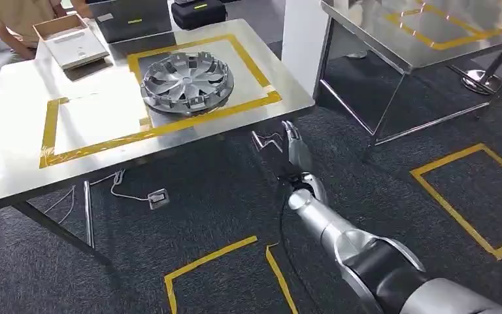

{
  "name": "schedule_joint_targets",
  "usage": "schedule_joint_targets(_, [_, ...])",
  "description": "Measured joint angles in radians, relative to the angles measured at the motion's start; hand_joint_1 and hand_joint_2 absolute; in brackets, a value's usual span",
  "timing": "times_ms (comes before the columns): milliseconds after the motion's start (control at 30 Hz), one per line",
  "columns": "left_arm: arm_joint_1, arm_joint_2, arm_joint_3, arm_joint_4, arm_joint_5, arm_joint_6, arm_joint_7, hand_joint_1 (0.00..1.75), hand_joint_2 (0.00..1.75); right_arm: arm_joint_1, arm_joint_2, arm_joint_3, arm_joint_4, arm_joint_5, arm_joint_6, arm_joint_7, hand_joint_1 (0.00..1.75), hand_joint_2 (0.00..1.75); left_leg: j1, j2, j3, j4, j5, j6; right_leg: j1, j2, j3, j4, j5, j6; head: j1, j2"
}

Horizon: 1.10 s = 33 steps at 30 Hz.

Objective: Take the parts from the cabinet and place them on the table.

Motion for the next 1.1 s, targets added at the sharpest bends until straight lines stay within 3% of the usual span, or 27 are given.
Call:
schedule_joint_targets(33, [0.003, 0.000, 0.002, 0.000, 0.002, 0.002, 0.000, 0.00, 0.00, 0.033, -0.002, -0.014, 0.019, -0.007, 0.000, 0.008, 0.00, 0.00, 0.001, 0.000, -0.019, 0.079, -0.054, -0.004, 0.000, -0.001, -0.015, 0.000, 0.011, 0.001, 0.001, 0.000])
schedule_joint_targets(67, [0.004, 0.000, 0.004, 0.000, 0.002, 0.003, 0.000, 0.00, 0.00, 0.060, -0.003, -0.029, 0.041, -0.012, 0.000, 0.025, 0.00, 0.00, 0.000, 0.000, -0.030, 0.148, -0.084, -0.007, 0.001, -0.003, -0.031, 0.001, 0.022, 0.001, 0.000, 0.000])
schedule_joint_targets(100, [0.005, 0.000, 0.007, 0.000, 0.003, 0.003, 0.000, 0.00, 0.00, 0.081, -0.005, -0.041, 0.059, -0.013, 0.000, 0.040, 0.00, 0.00, 0.000, 0.000, -0.026, 0.186, -0.081, -0.008, 0.002, -0.004, -0.047, 0.003, 0.032, 0.002, 0.001, 0.000])
schedule_joint_targets(133, [0.006, 0.000, 0.008, 0.000, 0.003, 0.003, 0.000, 0.00, 0.00, 0.099, -0.006, -0.046, 0.072, -0.008, 0.001, 0.062, 0.00, 0.00, 0.000, 0.000, -0.006, 0.186, -0.049, -0.006, 0.002, -0.004, -0.063, 0.005, 0.043, 0.004, 0.001, 0.000])
schedule_joint_targets(167, [0.006, 0.000, 0.008, 0.000, 0.001, 0.003, 0.000, 0.00, 0.00, 0.115, -0.007, -0.049, 0.087, -0.006, 0.013, 0.094, 0.00, 0.00, 0.000, 0.000, 0.037, 0.147, -0.007, -0.002, 0.002, -0.004, -0.077, 0.006, 0.053, 0.006, 0.000, 0.000])
schedule_joint_targets(200, [0.004, 0.000, 0.009, 0.000, -0.004, 0.003, 0.000, 0.00, 0.00, 0.133, -0.007, -0.055, 0.105, -0.006, 0.027, 0.125, 0.00, 0.00, -0.001, 0.000, 0.104, 0.071, 0.019, 0.004, 0.002, -0.004, -0.089, 0.008, 0.062, 0.010, 0.000, 0.000])
schedule_joint_targets(233, [0.001, 0.000, 0.009, -0.002, -0.008, 0.003, 0.000, 0.00, 0.00, 0.149, -0.007, -0.062, 0.121, -0.006, 0.034, 0.141, 0.00, 0.00, -0.003, -0.002, 0.178, -0.019, 0.005, 0.012, 0.001, -0.005, -0.093, 0.012, 0.070, 0.014, 0.001, 0.000])
schedule_joint_targets(267, [-0.002, 0.001, 0.009, -0.006, -0.011, 0.002, 0.000, 0.00, 0.00, 0.168, -0.006, -0.066, 0.129, -0.005, 0.054, 0.177, 0.00, 0.00, -0.009, -0.003, 0.241, -0.111, -0.048, 0.018, 0.004, -0.006, -0.100, 0.013, 0.077, 0.022, 0.001, 0.000])
schedule_joint_targets(300, [-0.003, 0.000, 0.009, -0.006, -0.016, -0.001, -0.002, 0.00, 0.00, 0.179, -0.006, -0.068, 0.141, -0.002, 0.090, 0.229, 0.00, 0.00, -0.012, -0.003, 0.243, -0.119, -0.049, 0.020, 0.003, -0.006, -0.096, 0.010, 0.084, 0.028, 0.006, 0.000])
schedule_joint_targets(400, [-0.010, -0.001, 0.009, -0.005, -0.031, -0.013, 0.000, 0.00, 0.00, 0.235, 0.004, -0.079, 0.193, -0.017, 0.218, 0.432, 0.00, 0.00, -0.017, -0.001, 0.230, -0.133, -0.027, 0.044, 0.000, -0.006, -0.089, -0.008, 0.112, 0.052, -0.003, 0.000])
schedule_joint_targets(433, [-0.014, -0.005, 0.009, -0.005, -0.033, -0.018, 0.000, 0.00, 0.00, 0.266, 0.009, -0.091, 0.212, -0.035, 0.274, 0.531, 0.00, 0.00, -0.011, 0.003, 0.224, -0.141, -0.010, 0.052, -0.006, -0.003, -0.091, 0.002, 0.096, 0.056, -0.004, 0.000])
schedule_joint_targets(467, [-0.017, -0.004, 0.009, -0.005, -0.036, -0.018, 0.000, 0.00, 0.00, 0.303, 0.016, -0.099, 0.229, -0.053, 0.301, 0.576, 0.00, 0.00, -0.010, -0.004, 0.210, -0.143, 0.002, 0.061, -0.004, 0.001, -0.106, 0.039, 0.034, 0.058, 0.001, 0.000])
schedule_joint_targets(533, [-0.015, -0.003, 0.010, -0.006, -0.033, -0.018, -0.013, 0.00, 0.00, 0.361, 0.027, -0.121, 0.245, -0.112, 0.307, 0.615, 0.00, 0.00, -0.014, -0.006, 0.180, -0.141, 0.024, 0.066, -0.005, 0.005, -0.147, 0.176, -0.092, 0.063, 0.006, 0.000])
schedule_joint_targets(567, [-0.013, -0.003, 0.014, -0.006, -0.027, -0.017, -0.021, 0.00, 0.00, 0.382, 0.033, -0.148, 0.254, -0.152, 0.301, 0.629, 0.00, 0.00, -0.016, -0.003, 0.165, -0.139, 0.037, 0.066, -0.005, 0.007, -0.167, 0.257, -0.133, 0.065, 0.006, 0.000])
schedule_joint_targets(600, [-0.012, -0.003, 0.016, -0.006, -0.022, -0.016, -0.026, 0.00, 0.00, 0.399, 0.037, -0.173, 0.259, -0.183, 0.297, 0.632, 0.00, 0.00, -0.017, 0.000, 0.147, -0.135, 0.049, 0.065, -0.005, 0.007, -0.168, 0.303, -0.138, 0.066, 0.006, 0.000])
schedule_joint_targets(633, [-0.010, -0.002, 0.018, -0.006, -0.019, -0.016, -0.032, 0.00, 0.00, 0.412, 0.041, -0.206, 0.264, -0.216, 0.294, 0.632, 0.00, 0.00, -0.017, 0.002, 0.129, -0.131, 0.058, 0.062, -0.005, 0.007, -0.149, 0.306, -0.116, 0.066, 0.007, 0.000])
schedule_joint_targets(667, [-0.008, -0.001, 0.019, -0.005, -0.018, -0.016, -0.035, 0.00, 0.00, 0.423, 0.043, -0.232, 0.267, -0.233, 0.294, 0.629, 0.00, 1.75, -0.017, 0.006, 0.113, -0.126, 0.066, 0.059, -0.005, 0.007, -0.107, 0.267, -0.080, 0.065, 0.007, 0.000])
schedule_joint_targets(700, [-0.007, -0.001, 0.021, -0.005, -0.018, -0.016, -0.035, 0.00, 0.00, 0.430, 0.046, -0.248, 0.269, -0.248, 0.297, 0.619, 0.00, 1.75, -0.016, 0.009, 0.098, -0.119, 0.073, 0.055, -0.006, 0.007, -0.047, 0.194, -0.050, 0.064, 0.007, 0.000])
schedule_joint_targets(733, [-0.007, 0.001, 0.025, -0.005, -0.018, -0.016, -0.030, 0.00, 0.00, 0.432, 0.048, -0.269, 0.270, -0.268, 0.308, 0.603, 0.00, 1.75, -0.014, 0.011, 0.085, -0.113, 0.079, 0.050, -0.007, 0.007, 0.023, 0.105, -0.045, 0.062, 0.008, 0.000])
schedule_joint_targets(767, [-0.006, 0.003, 0.026, -0.006, -0.019, -0.016, -0.027, 0.00, 0.00, 0.430, 0.051, -0.287, 0.270, -0.281, 0.316, 0.589, 0.00, 1.75, -0.017, 0.015, 0.074, -0.106, 0.086, 0.044, -0.005, 0.008, 0.078, 0.018, -0.091, 0.056, 0.009, 0.000])
schedule_joint_targets(800, [-0.005, 0.005, 0.026, -0.006, -0.022, -0.017, -0.023, 0.00, 0.00, 0.433, 0.054, -0.305, 0.270, -0.290, 0.323, 0.578, 0.00, 1.75, -0.018, 0.015, 0.075, -0.107, 0.093, 0.037, 0.003, 0.011, 0.075, 0.017, -0.082, 0.041, 0.009, 0.000])
schedule_joint_targets(900, [-0.002, 0.009, 0.027, -0.005, -0.033, -0.021, -0.012, 0.00, 0.00, 0.442, 0.068, -0.348, 0.278, -0.303, 0.336, 0.564, 0.00, 1.75, -0.016, 0.016, 0.076, -0.118, 0.118, 0.018, 0.005, 0.008, 0.062, 0.005, -0.070, 0.017, 0.009, 0.000])
schedule_joint_targets(933, [0.003, 0.011, 0.027, -0.005, -0.036, -0.021, -0.010, 0.00, 0.00, 0.441, 0.075, -0.356, 0.279, -0.304, 0.341, 0.560, 0.00, 1.75, -0.013, 0.014, 0.072, -0.111, 0.113, 0.012, -0.001, 0.002, 0.052, -0.001, -0.053, 0.005, 0.008, 0.000])
schedule_joint_targets(967, [0.005, 0.013, 0.027, -0.005, -0.040, -0.021, -0.010, 0.00, 0.00, 0.441, 0.080, -0.364, 0.280, -0.303, 0.343, 0.558, 0.00, 1.75, -0.012, 0.010, 0.060, -0.085, 0.062, 0.007, -0.001, 0.002, 0.040, -0.001, -0.042, -0.002, 0.007, 0.000])
schedule_joint_targets(1033, [0.006, 0.011, 0.027, -0.004, -0.046, -0.027, -0.014, 0.00, 0.00, 0.445, 0.092, -0.371, 0.283, -0.300, 0.347, 0.561, 0.00, 1.75, -0.009, 0.008, 0.031, 0.032, -0.065, -0.003, -0.001, 0.002, 0.013, -0.001, -0.019, -0.006, 0.002, 0.000])
schedule_joint_targets(1067, [0.004, 0.011, 0.027, -0.004, -0.047, -0.029, -0.018, 0.00, 0.00, 0.446, 0.097, -0.375, 0.285, -0.297, 0.350, 0.567, 0.00, 1.75, -0.008, 0.008, 0.015, 0.107, -0.112, -0.007, 0.000, 0.001, -0.003, 0.000, -0.006, -0.006, 0.002, 0.000])
schedule_joint_targets(1100, [0.003, 0.010, 0.027, -0.004, -0.047, -0.030, -0.019, 0.00, 0.00, 0.446, 0.103, -0.377, 0.287, -0.295, 0.352, 0.573, 0.00, 1.75, -0.008, 0.008, 0.016, 0.159, -0.125, -0.009, 0.000, 0.000, -0.021, 0.001, 0.006, -0.005, 0.003, 0.000])
